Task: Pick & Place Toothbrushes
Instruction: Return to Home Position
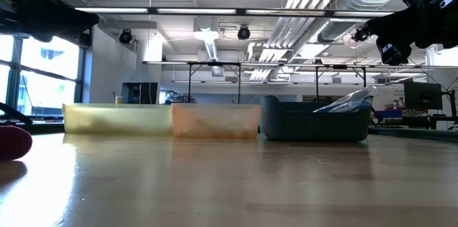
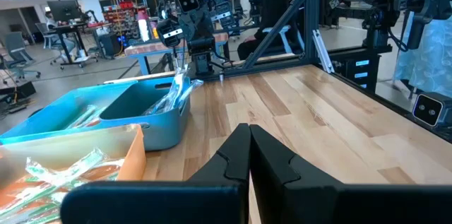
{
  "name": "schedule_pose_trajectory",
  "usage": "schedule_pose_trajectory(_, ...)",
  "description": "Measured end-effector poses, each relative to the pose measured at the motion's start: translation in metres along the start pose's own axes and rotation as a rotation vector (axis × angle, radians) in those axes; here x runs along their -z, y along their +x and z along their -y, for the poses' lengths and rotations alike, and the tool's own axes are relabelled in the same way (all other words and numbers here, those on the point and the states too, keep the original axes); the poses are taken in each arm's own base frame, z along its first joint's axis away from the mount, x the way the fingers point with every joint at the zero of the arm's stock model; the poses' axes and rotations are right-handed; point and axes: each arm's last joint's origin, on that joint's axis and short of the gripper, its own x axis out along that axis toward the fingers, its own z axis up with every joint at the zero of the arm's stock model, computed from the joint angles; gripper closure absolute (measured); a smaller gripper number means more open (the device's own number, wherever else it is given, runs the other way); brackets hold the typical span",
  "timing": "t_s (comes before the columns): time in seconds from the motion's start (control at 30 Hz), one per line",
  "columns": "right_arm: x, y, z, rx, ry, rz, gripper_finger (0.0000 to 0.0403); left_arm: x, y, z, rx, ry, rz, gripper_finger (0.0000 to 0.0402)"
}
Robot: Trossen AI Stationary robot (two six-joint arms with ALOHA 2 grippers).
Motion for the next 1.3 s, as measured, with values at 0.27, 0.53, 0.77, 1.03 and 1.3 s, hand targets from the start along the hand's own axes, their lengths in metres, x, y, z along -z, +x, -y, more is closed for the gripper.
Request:
schedule_pose_trajectory(0.27, 0.0002, 0.0000, 0.0000, 0.000, 0.000, -0.001, 0.0400, 0.0000, 0.0000, 0.0000, 0.000, 0.000, 0.000, 0.0402)
schedule_pose_trajectory(0.53, 0.0002, 0.0000, 0.0000, 0.000, 0.000, -0.001, 0.0400, 0.0000, 0.0000, 0.0017, 0.058, -0.027, 0.005, 0.0402)
schedule_pose_trajectory(0.77, 0.0003, 0.0000, 0.0001, 0.000, -0.001, -0.001, 0.0400, 0.0001, 0.0000, 0.0017, 0.059, -0.026, 0.004, 0.0401)
schedule_pose_trajectory(1.03, 0.0004, 0.0001, 0.0001, 0.000, 0.000, -0.002, 0.0401, 0.0001, 0.0000, 0.0018, 0.061, -0.025, 0.005, 0.0402)
schedule_pose_trajectory(1.3, 0.0004, 0.0001, 0.0001, 0.000, -0.001, -0.002, 0.0401, 0.0001, 0.0000, 0.0018, 0.061, -0.025, 0.005, 0.0402)
